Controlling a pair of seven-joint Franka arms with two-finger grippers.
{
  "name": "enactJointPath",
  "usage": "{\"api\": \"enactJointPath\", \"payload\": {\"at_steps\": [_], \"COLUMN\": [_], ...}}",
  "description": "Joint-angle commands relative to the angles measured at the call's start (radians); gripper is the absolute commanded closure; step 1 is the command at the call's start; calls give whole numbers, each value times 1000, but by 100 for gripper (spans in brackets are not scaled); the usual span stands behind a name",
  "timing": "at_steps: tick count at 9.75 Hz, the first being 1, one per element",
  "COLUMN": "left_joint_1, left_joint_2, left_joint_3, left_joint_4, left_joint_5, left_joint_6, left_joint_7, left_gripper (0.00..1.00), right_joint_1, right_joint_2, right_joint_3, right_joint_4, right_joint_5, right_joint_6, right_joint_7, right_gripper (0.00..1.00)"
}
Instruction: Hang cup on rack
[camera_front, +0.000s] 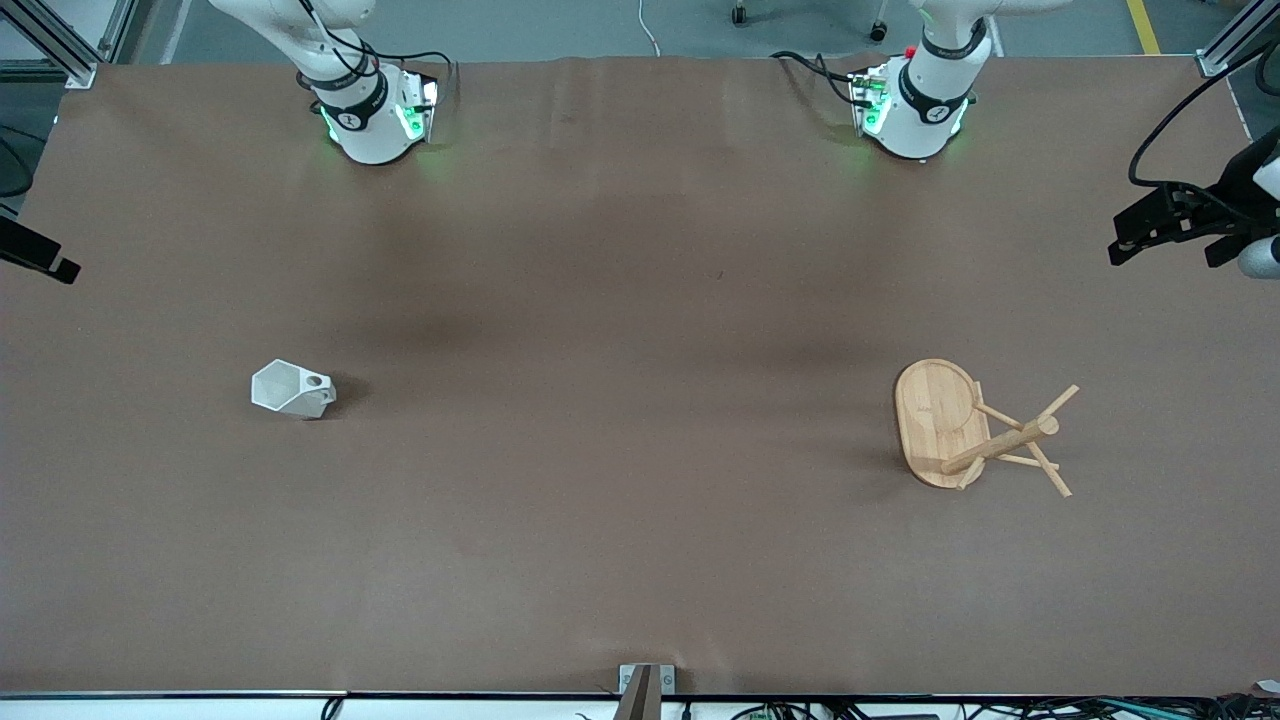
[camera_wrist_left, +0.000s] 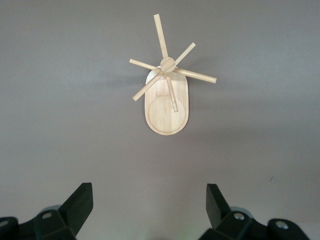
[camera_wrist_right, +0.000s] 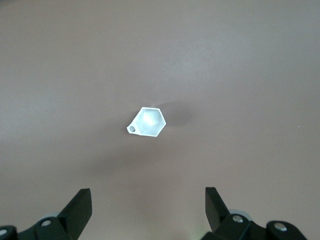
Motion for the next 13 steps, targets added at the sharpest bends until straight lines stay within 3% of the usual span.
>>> {"api": "enactJointPath", "payload": {"at_steps": [1,4,7,10,13], "left_joint_1": [0,3,2,3,2], "left_joint_2": [21,38,43,41,41], "left_joint_3": [2,2,11,16,16], "left_joint_4": [-12,-8,-8,-6,-8], "left_joint_5": [8,10,5,4,8], "left_joint_6": [-3,-3,-2,0,58], "left_joint_7": [12,38,83,92,153], "left_gripper": [0,0,0,0,0], "right_joint_1": [-4,-13,-16,-18,-15], "right_joint_2": [55,134,249,260,301], "right_joint_3": [8,6,6,5,6], "right_joint_4": [-106,-299,-368,-552,-596], "right_joint_5": [-2,-4,-4,-4,-4], "right_joint_6": [111,369,549,803,882], "right_joint_7": [-29,-170,-305,-431,-445], "right_gripper": [0,0,0,0,8]}}
